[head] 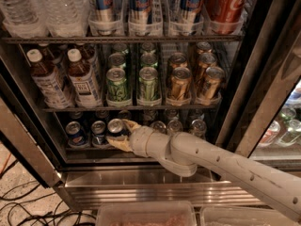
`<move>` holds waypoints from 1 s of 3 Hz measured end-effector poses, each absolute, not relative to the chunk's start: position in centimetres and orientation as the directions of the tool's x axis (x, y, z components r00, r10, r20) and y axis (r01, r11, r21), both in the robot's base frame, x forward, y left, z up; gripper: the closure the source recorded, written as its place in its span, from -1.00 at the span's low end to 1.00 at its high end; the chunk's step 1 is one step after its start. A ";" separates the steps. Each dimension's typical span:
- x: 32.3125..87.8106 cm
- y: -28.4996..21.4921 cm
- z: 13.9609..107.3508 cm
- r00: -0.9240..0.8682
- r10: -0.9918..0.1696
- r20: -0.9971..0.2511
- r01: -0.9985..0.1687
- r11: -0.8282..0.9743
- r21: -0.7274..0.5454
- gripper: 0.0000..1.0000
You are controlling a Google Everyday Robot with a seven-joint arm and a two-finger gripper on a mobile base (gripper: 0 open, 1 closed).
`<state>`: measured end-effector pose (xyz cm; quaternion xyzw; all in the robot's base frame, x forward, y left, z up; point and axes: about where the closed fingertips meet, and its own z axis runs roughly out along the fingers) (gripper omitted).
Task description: Pick pepsi can from bottom shelf of fridge
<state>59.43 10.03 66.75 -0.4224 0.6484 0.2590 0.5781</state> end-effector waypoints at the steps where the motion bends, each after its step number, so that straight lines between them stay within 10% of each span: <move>1: 58.0 7.9 67.0 0.001 -0.273 -0.962 -0.886 0.445 -0.127 1.00; 3: 52.2 2.1 65.4 -0.071 -0.363 -0.929 -0.960 0.278 -0.035 1.00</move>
Offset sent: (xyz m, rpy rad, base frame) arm -0.0827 -0.0962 -0.0109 -0.1254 0.1971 0.3317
